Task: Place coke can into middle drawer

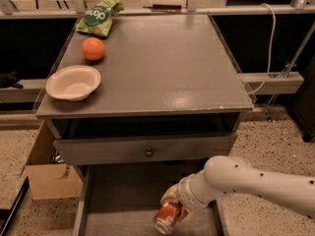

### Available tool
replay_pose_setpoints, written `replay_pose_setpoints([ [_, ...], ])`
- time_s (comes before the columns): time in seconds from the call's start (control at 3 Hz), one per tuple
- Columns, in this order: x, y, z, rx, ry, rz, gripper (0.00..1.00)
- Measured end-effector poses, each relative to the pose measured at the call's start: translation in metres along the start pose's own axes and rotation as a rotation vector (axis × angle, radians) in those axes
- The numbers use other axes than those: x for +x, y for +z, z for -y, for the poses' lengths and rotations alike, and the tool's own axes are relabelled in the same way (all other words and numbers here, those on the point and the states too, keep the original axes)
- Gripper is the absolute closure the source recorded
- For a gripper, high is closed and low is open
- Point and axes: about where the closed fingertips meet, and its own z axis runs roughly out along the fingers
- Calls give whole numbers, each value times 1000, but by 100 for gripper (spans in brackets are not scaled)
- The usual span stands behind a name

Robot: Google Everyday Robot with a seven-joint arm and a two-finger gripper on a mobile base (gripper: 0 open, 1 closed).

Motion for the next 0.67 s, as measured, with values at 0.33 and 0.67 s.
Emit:
replay_pose_setpoints([
  [0.33, 0, -1, -1, 13, 12, 1, 100],
  [0.67, 0, 6, -1, 7, 16, -21, 100],
])
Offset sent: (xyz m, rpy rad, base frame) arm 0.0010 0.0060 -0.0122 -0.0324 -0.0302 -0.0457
